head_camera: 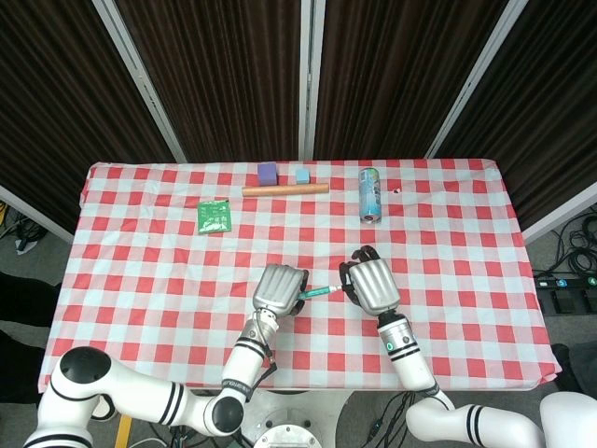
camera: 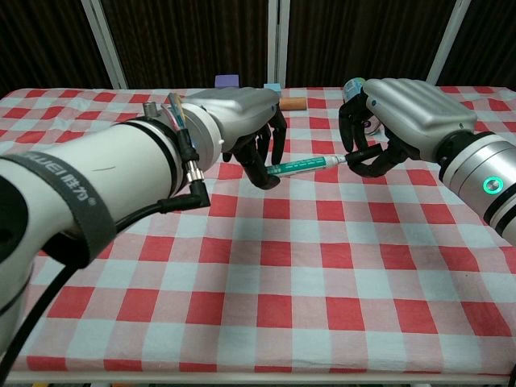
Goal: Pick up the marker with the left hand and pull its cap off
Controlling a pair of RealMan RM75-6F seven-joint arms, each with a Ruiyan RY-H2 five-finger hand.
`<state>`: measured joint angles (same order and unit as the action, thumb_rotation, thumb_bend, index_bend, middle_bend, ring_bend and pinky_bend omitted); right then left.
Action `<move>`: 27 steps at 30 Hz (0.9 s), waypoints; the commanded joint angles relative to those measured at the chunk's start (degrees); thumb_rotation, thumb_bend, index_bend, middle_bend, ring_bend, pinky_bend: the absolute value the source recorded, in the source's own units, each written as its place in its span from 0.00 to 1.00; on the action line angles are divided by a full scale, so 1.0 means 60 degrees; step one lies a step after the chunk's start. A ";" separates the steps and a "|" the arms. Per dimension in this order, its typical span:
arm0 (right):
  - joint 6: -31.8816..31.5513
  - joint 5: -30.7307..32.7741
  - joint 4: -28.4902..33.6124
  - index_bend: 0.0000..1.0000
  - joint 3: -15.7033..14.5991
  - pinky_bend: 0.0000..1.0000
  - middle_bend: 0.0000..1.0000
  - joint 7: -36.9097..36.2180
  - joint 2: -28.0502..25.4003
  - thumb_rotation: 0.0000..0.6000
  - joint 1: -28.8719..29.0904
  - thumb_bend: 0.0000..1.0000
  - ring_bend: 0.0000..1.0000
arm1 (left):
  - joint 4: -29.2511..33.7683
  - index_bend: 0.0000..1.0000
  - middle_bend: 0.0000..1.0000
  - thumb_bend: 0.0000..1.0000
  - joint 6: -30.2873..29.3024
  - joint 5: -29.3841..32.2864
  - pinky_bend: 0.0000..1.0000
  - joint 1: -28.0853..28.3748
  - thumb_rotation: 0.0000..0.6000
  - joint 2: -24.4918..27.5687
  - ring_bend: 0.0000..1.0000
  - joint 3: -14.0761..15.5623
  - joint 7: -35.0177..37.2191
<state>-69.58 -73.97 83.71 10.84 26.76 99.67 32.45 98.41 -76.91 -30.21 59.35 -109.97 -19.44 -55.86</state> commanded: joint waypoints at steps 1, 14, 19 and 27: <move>-0.0041 0.0026 -0.0043 0.79 -0.0024 0.24 0.66 -0.0060 -0.0039 1.00 -0.0059 0.27 0.33 | 0.0001 0.56 0.59 0.40 -0.0009 -0.0038 0.55 -0.0056 1.00 0.0044 0.51 0.0042 0.0069; 0.0152 0.0428 -0.0672 0.80 -0.0066 0.24 0.67 -0.0397 -0.0067 1.00 -0.0253 0.27 0.33 | -0.0261 0.56 0.59 0.40 0.0002 -0.0160 0.55 -0.0635 1.00 0.0299 0.51 0.0445 0.0662; 0.0255 0.0595 -0.1137 0.80 -0.0034 0.24 0.67 -0.0579 0.0085 1.00 -0.0283 0.27 0.33 | -0.0555 0.56 0.59 0.40 0.0155 -0.0533 0.55 -0.0973 1.00 0.0360 0.51 0.0805 0.1147; 0.0407 0.0954 -0.1987 0.78 0.0244 0.23 0.65 -0.0924 0.0332 1.00 -0.0267 0.27 0.33 | -0.1141 0.56 0.59 0.39 0.0491 -0.0975 0.55 -0.1401 1.00 0.0408 0.51 0.1114 0.1794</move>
<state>-67.53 -68.74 72.49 11.89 21.58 101.33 30.72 91.81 -74.19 -35.79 51.24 -107.60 -13.02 -45.40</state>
